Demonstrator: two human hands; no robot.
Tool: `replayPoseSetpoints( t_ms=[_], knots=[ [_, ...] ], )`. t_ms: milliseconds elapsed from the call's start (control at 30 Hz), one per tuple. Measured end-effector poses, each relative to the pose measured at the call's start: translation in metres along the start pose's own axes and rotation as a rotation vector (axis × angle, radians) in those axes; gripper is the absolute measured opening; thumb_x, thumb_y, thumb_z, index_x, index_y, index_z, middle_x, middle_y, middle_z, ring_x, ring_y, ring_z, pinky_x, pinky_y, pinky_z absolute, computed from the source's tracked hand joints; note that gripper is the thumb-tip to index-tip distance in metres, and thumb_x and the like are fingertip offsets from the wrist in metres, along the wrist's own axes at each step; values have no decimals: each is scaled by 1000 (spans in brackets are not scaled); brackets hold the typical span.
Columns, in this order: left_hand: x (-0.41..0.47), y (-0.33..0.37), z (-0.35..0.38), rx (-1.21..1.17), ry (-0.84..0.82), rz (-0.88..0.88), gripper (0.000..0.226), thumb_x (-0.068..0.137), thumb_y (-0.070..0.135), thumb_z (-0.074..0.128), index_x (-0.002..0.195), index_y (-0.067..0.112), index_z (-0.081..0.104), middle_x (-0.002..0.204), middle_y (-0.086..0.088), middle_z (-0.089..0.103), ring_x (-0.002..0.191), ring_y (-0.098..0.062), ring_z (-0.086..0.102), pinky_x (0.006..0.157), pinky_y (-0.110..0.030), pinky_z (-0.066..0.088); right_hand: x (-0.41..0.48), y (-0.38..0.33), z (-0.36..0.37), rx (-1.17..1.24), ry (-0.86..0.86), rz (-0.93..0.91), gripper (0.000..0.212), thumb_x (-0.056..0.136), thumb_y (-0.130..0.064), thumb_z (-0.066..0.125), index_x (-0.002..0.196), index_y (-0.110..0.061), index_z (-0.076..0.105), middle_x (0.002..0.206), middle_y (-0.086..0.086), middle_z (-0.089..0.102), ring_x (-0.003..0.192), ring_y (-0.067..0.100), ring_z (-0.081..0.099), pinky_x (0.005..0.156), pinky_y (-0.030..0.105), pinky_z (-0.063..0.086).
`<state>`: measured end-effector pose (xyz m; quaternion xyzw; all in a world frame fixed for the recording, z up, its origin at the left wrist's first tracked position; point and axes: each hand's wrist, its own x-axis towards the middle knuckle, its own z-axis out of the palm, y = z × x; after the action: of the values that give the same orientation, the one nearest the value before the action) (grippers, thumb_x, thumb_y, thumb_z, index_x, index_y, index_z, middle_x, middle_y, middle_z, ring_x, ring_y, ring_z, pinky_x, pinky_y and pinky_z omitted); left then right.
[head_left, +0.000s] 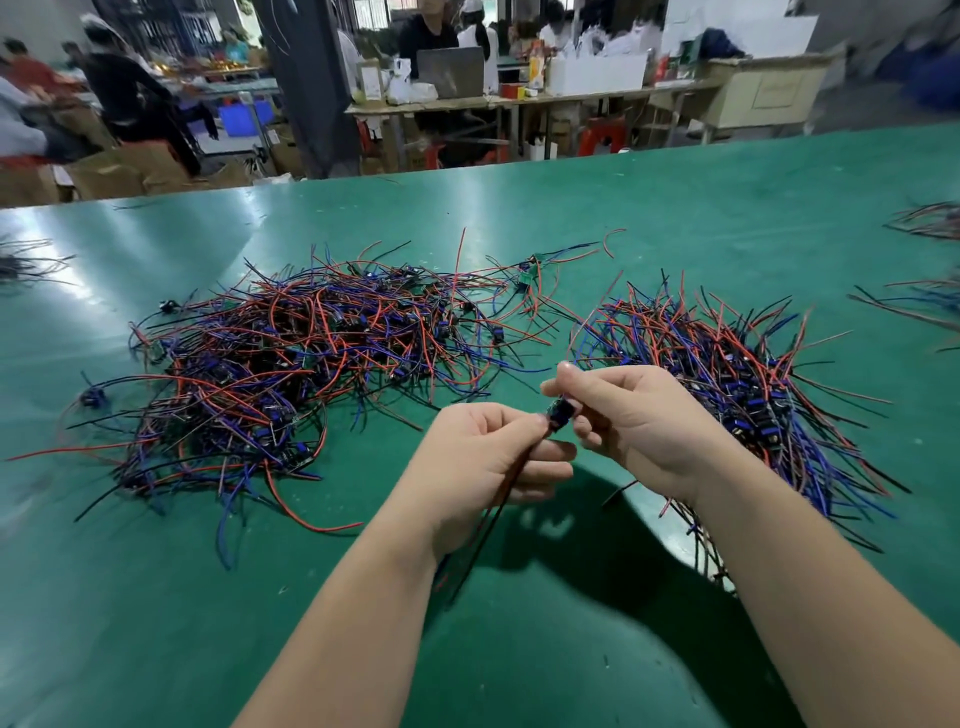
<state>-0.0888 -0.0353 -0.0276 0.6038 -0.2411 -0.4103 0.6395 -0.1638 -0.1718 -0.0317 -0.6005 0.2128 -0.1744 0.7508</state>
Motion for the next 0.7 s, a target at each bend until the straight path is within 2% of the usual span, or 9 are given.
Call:
replayPoseSetpoints(
  t_ms=[67, 133, 233, 333, 400, 500, 600, 700],
  knots=[
    [0, -2, -1, 29, 5, -12, 34, 94, 15, 57, 61, 11, 66, 69, -9, 70, 54, -10, 66, 53, -22, 55, -1, 1, 1, -39, -8, 11, 27, 68, -28, 71, 79, -3, 72, 61, 2, 58, 45, 7, 44, 42, 13, 36],
    [1, -3, -2, 68, -4, -42, 21, 94, 15, 58, 74, 9, 61, 70, -8, 72, 56, -12, 68, 53, -23, 56, -1, 2, 0, -69, 4, 31, 14, 79, -18, 68, 79, -5, 73, 59, 2, 59, 46, 7, 44, 42, 13, 36],
    [2, -3, -3, 141, 19, -36, 11, 88, 15, 65, 90, 4, 64, 80, -11, 74, 63, -17, 70, 53, -24, 55, 0, 2, 0, -90, 2, 35, 16, 86, -11, 64, 76, -6, 74, 61, 7, 57, 49, 11, 42, 43, 15, 35],
    [5, -7, -3, 146, 89, 22, 34, 80, 15, 74, 107, -2, 63, 93, -20, 72, 72, -21, 68, 67, -32, 57, -2, 4, 3, -148, -28, 14, 17, 86, -13, 65, 74, -6, 76, 70, 14, 59, 54, 12, 40, 47, 15, 33],
    [7, -9, -2, 116, 111, 58, 28, 81, 9, 72, 105, -3, 64, 93, -26, 70, 71, -21, 66, 68, -28, 55, -3, 5, 4, -196, -30, -8, 16, 85, -14, 66, 76, -6, 76, 69, 12, 61, 55, 9, 42, 49, 15, 33],
    [9, -12, 1, 83, 41, 63, 8, 86, 2, 65, 93, 3, 68, 73, -10, 71, 57, -12, 65, 57, -21, 55, -1, 7, 3, -221, 29, -38, 9, 83, -12, 69, 79, -6, 75, 65, 7, 64, 50, 5, 44, 47, 14, 35],
    [8, -11, 2, 56, -34, 23, 6, 88, 3, 62, 86, 6, 67, 69, -5, 70, 56, -12, 66, 53, -21, 54, 2, 2, -2, -148, 116, -44, 6, 81, -8, 70, 80, -3, 71, 58, 2, 58, 49, 7, 44, 44, 14, 35],
    [5, -11, 3, 65, -144, -58, 4, 88, 5, 63, 88, 5, 67, 72, -4, 72, 59, -13, 69, 56, -22, 56, 3, -6, -9, -47, 197, -43, 5, 80, -6, 70, 77, -3, 67, 54, 0, 57, 48, 8, 47, 43, 14, 37]
  ],
)
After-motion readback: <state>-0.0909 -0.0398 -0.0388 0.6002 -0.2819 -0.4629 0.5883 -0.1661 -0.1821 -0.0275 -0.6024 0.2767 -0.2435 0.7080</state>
